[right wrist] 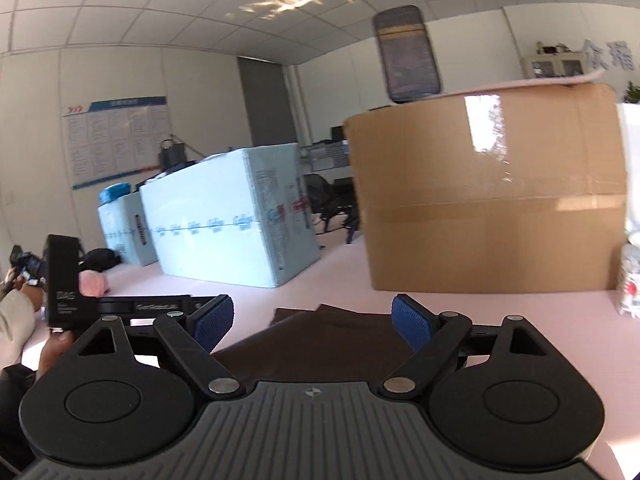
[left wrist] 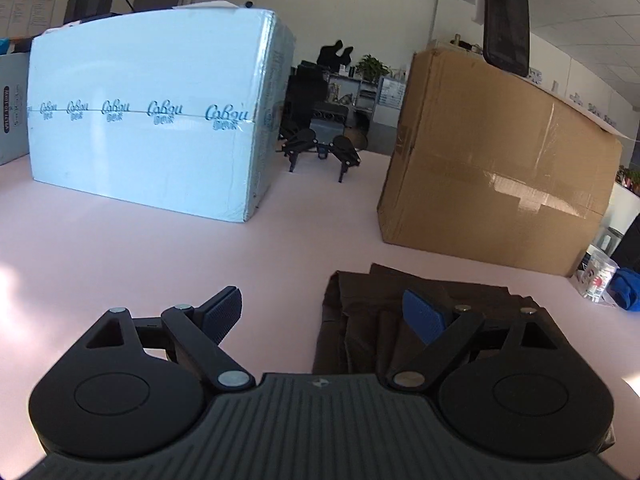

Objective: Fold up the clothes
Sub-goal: 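Lay the jacket down and open the right gripper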

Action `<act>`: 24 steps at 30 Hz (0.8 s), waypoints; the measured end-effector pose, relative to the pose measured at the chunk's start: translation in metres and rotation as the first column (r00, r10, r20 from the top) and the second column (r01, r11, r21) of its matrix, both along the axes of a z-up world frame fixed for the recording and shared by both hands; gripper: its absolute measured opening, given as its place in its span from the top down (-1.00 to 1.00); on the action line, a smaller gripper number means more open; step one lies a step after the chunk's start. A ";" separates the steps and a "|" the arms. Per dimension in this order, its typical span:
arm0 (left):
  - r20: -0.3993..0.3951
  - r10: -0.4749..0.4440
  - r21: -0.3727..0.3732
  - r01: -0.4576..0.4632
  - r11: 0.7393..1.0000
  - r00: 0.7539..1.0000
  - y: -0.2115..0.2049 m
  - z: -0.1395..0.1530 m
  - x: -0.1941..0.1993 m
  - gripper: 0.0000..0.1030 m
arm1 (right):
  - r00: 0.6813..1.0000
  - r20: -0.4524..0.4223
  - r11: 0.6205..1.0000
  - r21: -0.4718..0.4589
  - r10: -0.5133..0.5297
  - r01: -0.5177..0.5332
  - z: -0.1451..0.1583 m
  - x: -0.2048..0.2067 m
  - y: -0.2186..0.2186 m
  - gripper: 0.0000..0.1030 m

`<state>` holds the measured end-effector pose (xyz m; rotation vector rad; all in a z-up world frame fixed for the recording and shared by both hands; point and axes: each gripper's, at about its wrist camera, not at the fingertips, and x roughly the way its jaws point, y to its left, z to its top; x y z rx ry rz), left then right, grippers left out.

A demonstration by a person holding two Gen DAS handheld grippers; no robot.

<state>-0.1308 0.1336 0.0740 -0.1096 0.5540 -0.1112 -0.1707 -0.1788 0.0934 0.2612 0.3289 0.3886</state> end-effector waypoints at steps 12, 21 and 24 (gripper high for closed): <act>-0.053 0.231 0.408 -0.191 0.893 0.971 -0.035 -0.042 0.038 -0.69 | 0.914 -0.405 0.965 0.247 0.016 0.092 -0.077 0.069 -0.032 -0.63; -0.249 0.128 0.062 -0.116 0.991 0.960 0.018 -0.050 0.057 -0.59 | 0.919 -0.391 0.978 0.206 0.054 0.030 -0.078 0.068 -0.021 -0.64; -0.256 0.010 -0.025 -0.017 1.000 0.967 0.019 -0.048 0.055 -0.60 | 0.905 -0.406 0.960 0.281 0.129 -0.011 -0.082 0.069 -0.024 -0.64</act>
